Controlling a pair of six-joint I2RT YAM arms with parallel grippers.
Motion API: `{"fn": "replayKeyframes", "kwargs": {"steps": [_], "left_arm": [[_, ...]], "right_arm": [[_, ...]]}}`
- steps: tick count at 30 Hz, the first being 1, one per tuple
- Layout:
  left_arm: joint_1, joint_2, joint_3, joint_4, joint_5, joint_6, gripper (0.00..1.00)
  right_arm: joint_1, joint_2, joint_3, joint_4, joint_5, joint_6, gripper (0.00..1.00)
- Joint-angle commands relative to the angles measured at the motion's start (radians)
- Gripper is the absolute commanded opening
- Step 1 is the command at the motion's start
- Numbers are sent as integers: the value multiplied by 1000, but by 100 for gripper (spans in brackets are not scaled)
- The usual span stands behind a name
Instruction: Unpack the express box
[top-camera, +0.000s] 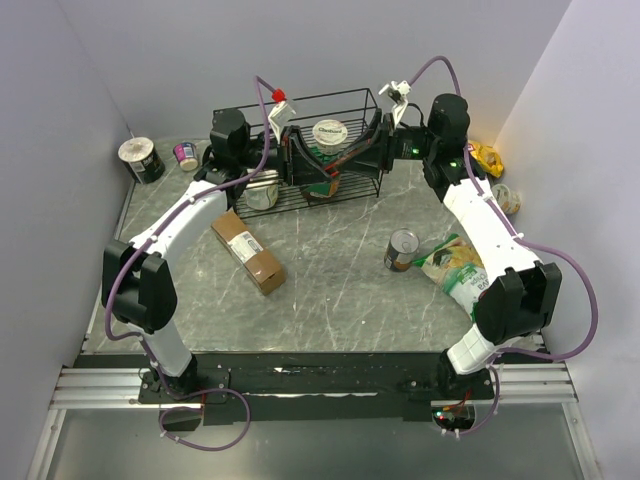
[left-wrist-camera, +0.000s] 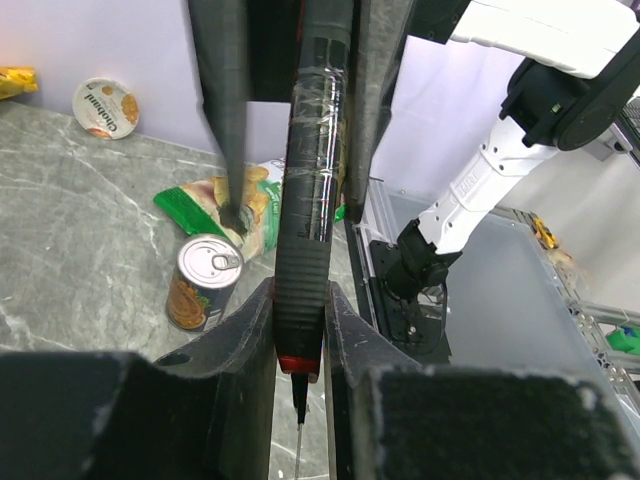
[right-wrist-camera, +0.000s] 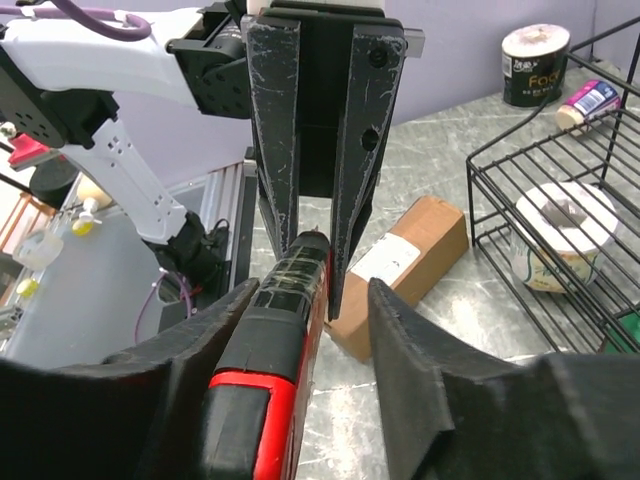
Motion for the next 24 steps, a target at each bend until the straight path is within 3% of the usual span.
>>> {"fn": "replayKeyframes", "kwargs": {"steps": [1,5,6,9,11,13,15,16,19,24], "left_arm": [[-8,4,47,6,21,20,1],[-8,6,47,1,17,27,1],[-8,6,49,-10,15,32,1],[-8,3,49,-31,-3,56,1],[-2,0,53,-77,-47,88,2],[16,-8,70,-164,-84,127,30],[40,-22,104,-246,-146,222,47],[71,-29,115,-331,-166,257,50],[149,-78,133,-465,-227,395,60],[257,-252,-18,-694,-478,562,70]], "right_arm": [[18,5,37,95,-23,38,44],[22,13,49,106,-51,41,22],[24,13,54,78,-56,27,10],[27,4,52,11,-63,-20,0],[22,-4,57,-43,-50,-84,0],[15,-25,94,-266,7,-228,0],[16,-44,156,-431,78,-380,0],[15,-48,176,-567,102,-508,0],[15,-71,196,-687,225,-620,0],[16,-78,192,-747,291,-632,0]]}}
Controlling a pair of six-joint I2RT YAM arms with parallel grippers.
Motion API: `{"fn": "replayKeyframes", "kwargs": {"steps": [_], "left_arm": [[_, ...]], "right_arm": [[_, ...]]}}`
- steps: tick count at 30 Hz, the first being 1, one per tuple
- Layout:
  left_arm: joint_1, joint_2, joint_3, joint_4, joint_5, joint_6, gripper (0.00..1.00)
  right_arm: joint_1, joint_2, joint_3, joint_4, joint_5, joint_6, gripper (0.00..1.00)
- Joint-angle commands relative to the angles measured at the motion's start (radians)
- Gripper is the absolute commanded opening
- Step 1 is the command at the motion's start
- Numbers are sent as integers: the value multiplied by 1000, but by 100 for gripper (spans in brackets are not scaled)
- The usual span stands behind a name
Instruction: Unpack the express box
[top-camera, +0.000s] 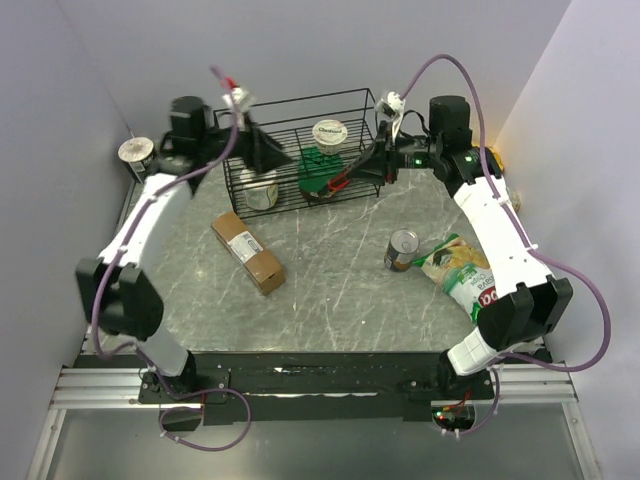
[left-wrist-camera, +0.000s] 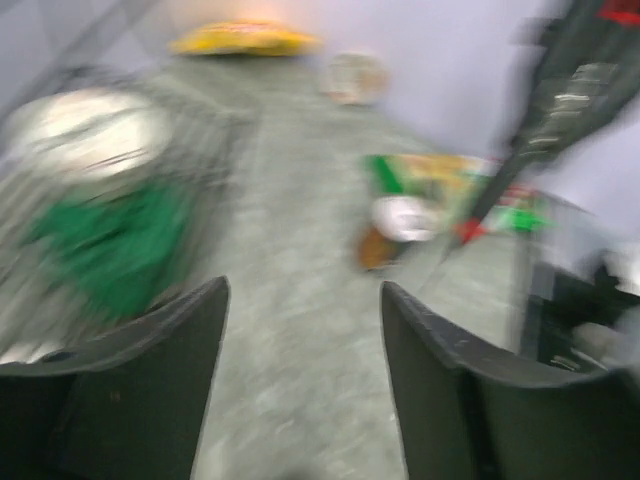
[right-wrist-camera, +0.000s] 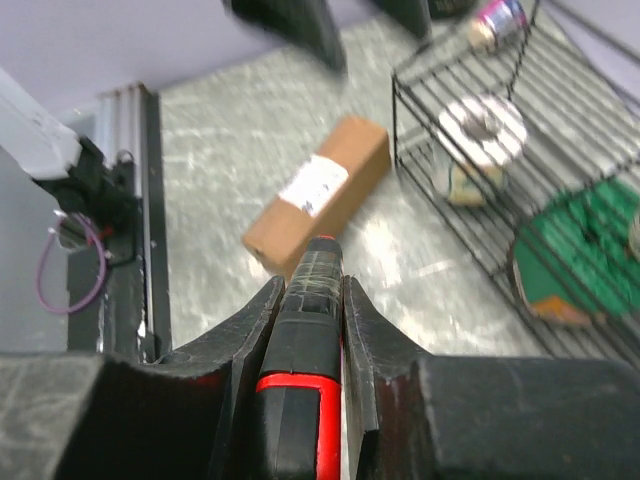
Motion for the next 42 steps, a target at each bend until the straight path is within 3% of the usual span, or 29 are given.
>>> {"fn": "replayKeyframes", "kwargs": {"steps": [1,6,12,20,24,34,39,42], "left_arm": [[110,-204,-138,-225,-256,200,71],[222,-315,-408,-189,-451,174,76],[356,-211,-497,-46,-426,11,73],[365,-78,-532,52,-396,-42,71],[365,-45,-558,98,-400,-76,71],[365,-70,-663,205,-442,-98,71],[365,-80,-701,235,-442,-119,72],[364,-84,-716,233,-400,-128,71]], "right_arm": [[12,-46,37,-119,85,-72,0],[17,-9,84,-174,54,-68,0],[14,32,127,-176,97,-65,0],[15,-124,-110,77,402,88,0],[17,-163,-151,70,338,36,0],[18,-169,-177,62,370,77,0],[52,-193,-166,67,540,35,0],[52,-201,-168,73,545,22,0]]}}
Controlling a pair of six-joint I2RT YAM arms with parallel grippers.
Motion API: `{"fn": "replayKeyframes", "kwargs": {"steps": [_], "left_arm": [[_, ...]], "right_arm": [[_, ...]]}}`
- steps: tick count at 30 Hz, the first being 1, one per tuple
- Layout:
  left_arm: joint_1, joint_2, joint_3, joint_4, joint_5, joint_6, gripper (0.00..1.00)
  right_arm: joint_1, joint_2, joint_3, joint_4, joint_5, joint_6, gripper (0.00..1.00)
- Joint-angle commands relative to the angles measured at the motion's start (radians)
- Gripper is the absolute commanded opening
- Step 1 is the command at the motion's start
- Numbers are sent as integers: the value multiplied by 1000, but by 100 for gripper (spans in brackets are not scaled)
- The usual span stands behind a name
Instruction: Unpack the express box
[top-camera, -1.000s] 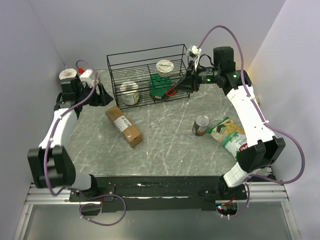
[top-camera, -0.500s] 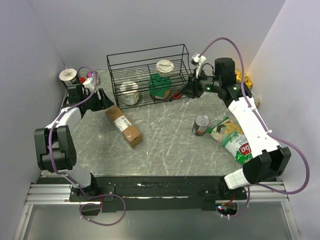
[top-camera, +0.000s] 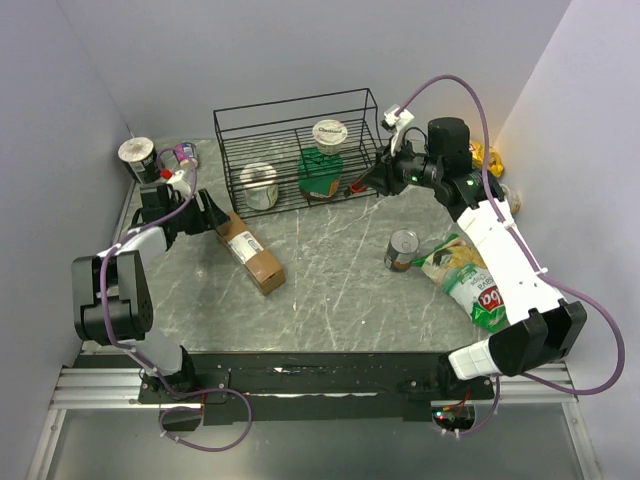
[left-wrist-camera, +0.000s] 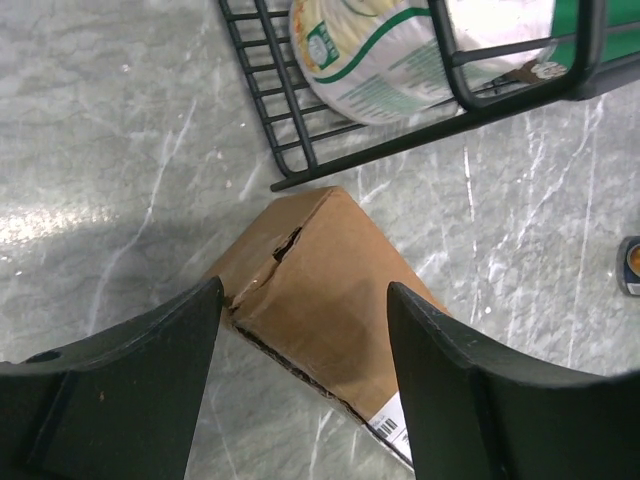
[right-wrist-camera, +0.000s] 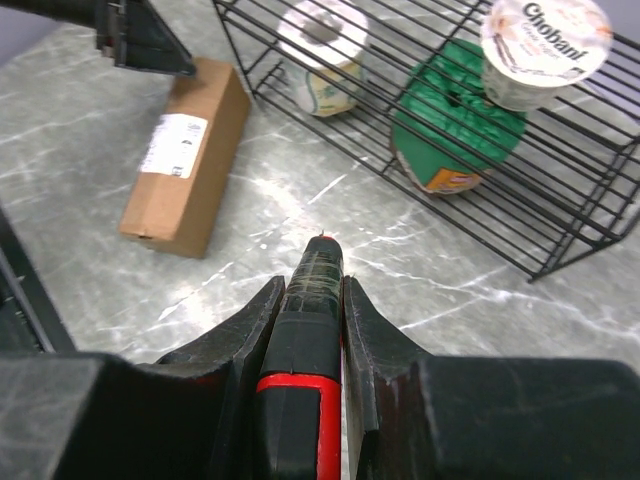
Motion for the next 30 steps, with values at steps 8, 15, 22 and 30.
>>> {"fn": "replayKeyframes", "kwargs": {"steps": [8,15,22,30], "left_arm": [[-19,-123,-54,-117,163,31,67],[-85,-169,-62,-251,255,65,60],[-255,-200,-36,-457,232,306,56],[-260,-264,65,-687,165,582,60]], "right_arm": [[20,-60,-17,61,21,-27,0],[20,-52,-16,36,33,-57,0],[20,-43,-31,45,35,-36,0],[20,-61,-34,19,33,-50,0]]}}
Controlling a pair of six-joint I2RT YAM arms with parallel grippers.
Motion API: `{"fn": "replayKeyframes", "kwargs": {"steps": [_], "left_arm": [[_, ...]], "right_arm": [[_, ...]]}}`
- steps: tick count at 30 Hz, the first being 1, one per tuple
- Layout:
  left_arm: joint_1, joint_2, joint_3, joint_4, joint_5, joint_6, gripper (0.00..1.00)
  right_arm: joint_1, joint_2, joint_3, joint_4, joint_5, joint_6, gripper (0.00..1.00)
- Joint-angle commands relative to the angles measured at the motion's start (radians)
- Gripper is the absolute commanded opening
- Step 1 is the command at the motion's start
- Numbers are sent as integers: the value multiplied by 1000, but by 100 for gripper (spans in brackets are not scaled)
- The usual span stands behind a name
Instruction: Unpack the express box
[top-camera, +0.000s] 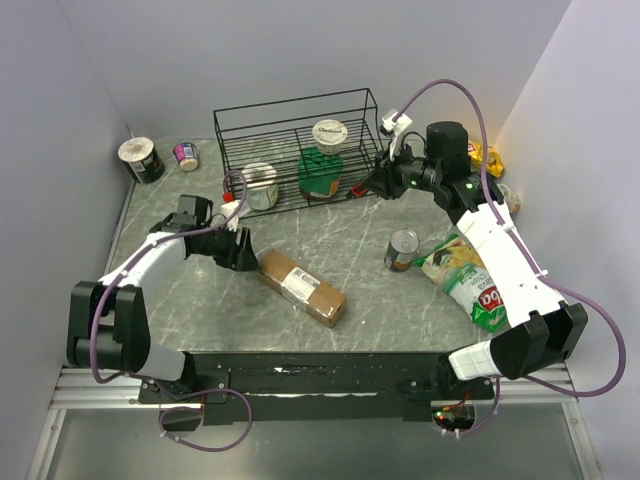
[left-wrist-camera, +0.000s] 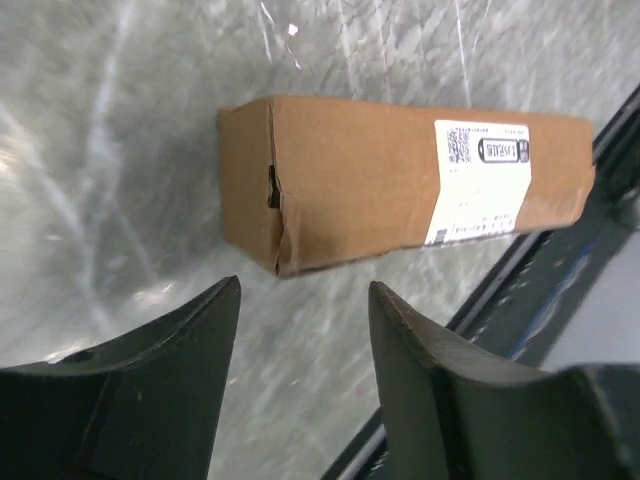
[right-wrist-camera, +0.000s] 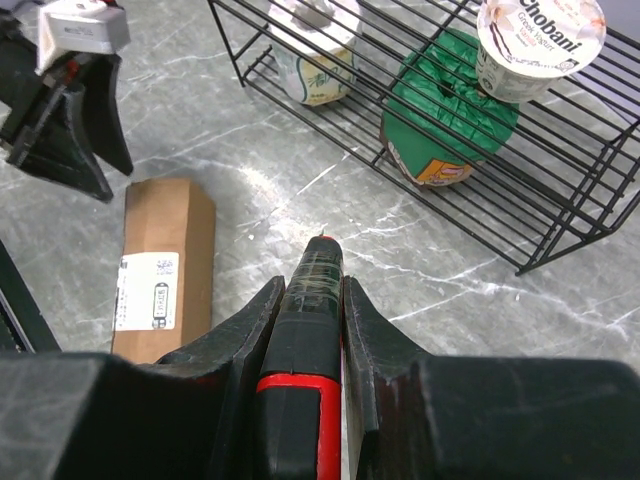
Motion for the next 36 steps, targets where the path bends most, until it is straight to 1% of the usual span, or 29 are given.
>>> {"fn": "replayKeyframes", "kwargs": {"steps": [1,2,3,4,5,6,7,8,9,10,12,13,15,16,18,19,20,21,23,26,29,32,34,35,36], "left_arm": [[6,-150,89,-147,-13,308,66],[3,-188,82,-111,-7,355,79],[-2,-227,56,-77,9,444,88],[-13,-294,37,-32,13,467,96],[-40,-314,29,-6,22,490,96],[-52,-322,39,2,57,556,96],[-66,-298,58,-26,85,601,96],[-97,-270,86,-80,104,656,96],[-112,-233,154,-193,128,763,96],[-128,-157,187,-260,134,818,97],[-163,-92,258,-329,142,941,96],[-177,-49,267,-333,135,958,97],[-230,-29,263,-299,116,1015,96],[-253,-21,258,-255,96,1030,97],[-324,-12,258,-234,82,1090,97],[-345,9,263,-241,78,1116,96],[-385,24,275,-289,72,1150,96],[-401,40,295,-312,70,1217,96],[-433,92,309,-355,66,1286,97],[-467,161,335,-397,62,1353,97],[-505,235,365,-428,58,1383,96],[-540,304,399,-435,56,1370,96],[-553,334,410,-373,65,1331,96],[-560,339,401,-335,72,1263,96],[-560,336,392,-220,76,1220,96]], "right_arm": [[8,-50,-12,17,3,-13,0],[9,-55,-20,17,7,-18,0],[8,-65,-26,15,9,-18,0],[8,-71,-38,14,10,-18,0],[8,-76,-46,15,7,-16,0],[8,-84,-51,17,7,-13,0],[8,-88,-57,18,1,-10,0],[8,-91,-58,17,-2,-10,0],[8,-96,-58,15,-5,-11,0],[6,-99,-58,14,-4,-13,0],[1,-105,-58,14,1,-11,0],[0,-107,-57,14,3,-10,0],[-17,-111,-54,14,6,5,0],[-25,-113,-52,17,6,13,0],[-43,-117,-48,15,3,45,0],[-58,-121,-41,15,1,56,0],[-66,-121,-40,12,0,65,0],[-72,-127,-38,8,-4,65,0],[-83,-131,-38,-2,-4,55,0],[-95,-137,-38,-24,-8,47,0],[-111,-150,-43,-46,-25,45,0],[-118,-171,-60,-51,-34,39,0],[-121,-182,-77,-45,-34,32,0],[-121,-188,-83,-40,-34,31,0],[-121,-191,-98,-28,-31,33,0]]}}
